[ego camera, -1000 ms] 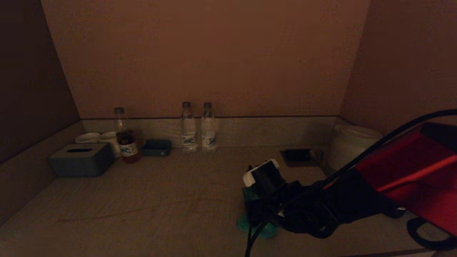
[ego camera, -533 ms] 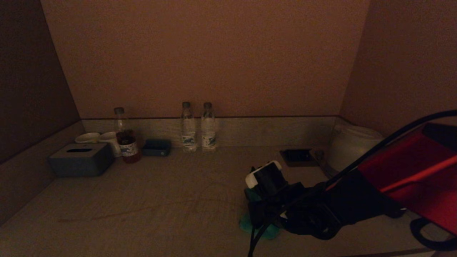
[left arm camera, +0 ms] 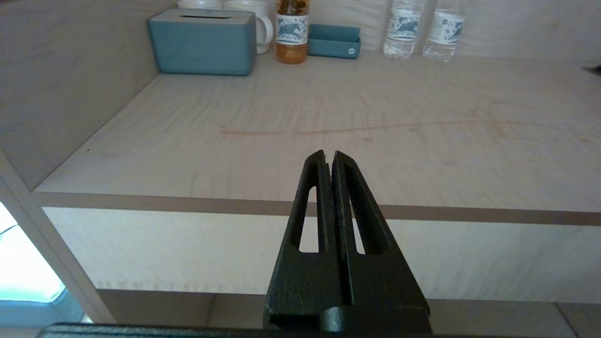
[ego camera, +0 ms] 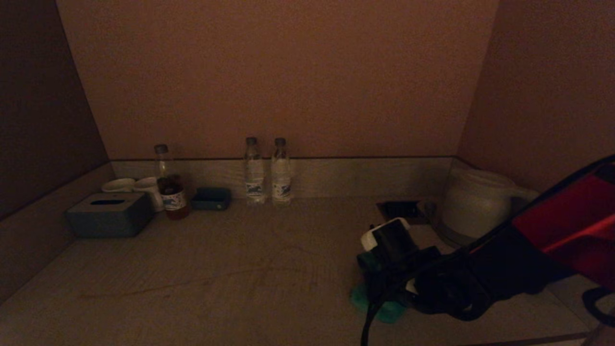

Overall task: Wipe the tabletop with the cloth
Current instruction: Sweep the stains on the table

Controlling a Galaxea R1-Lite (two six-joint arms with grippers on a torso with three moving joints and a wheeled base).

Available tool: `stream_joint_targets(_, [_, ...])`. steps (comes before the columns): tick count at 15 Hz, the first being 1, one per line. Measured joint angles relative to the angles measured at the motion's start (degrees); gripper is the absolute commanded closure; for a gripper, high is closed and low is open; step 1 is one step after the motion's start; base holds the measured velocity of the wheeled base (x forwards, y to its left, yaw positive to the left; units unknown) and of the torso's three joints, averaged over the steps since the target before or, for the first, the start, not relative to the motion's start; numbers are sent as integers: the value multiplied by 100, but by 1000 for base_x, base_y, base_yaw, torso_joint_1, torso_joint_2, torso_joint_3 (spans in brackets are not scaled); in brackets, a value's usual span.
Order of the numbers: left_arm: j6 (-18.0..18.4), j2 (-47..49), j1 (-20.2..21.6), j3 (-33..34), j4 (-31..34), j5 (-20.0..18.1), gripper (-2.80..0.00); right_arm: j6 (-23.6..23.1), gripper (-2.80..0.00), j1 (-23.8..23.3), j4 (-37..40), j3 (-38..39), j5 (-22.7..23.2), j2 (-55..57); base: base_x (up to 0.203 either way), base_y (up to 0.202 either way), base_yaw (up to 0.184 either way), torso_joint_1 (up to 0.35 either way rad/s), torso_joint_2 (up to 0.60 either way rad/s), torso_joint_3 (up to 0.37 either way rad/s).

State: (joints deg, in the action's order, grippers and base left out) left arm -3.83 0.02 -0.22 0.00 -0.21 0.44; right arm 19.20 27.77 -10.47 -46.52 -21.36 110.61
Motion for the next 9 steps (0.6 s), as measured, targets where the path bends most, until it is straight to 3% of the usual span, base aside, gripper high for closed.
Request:
stream_joint_targets(5, [0,0,1,0,0,-2,0,-55,0,-488,9,74,5,-80,0,0,0,0,0,0])
stream_joint_targets(9, [0,0,1,0,-1,-2,0,-66,0,-654,6,-321,50,140,0,0,0,0,0,0])
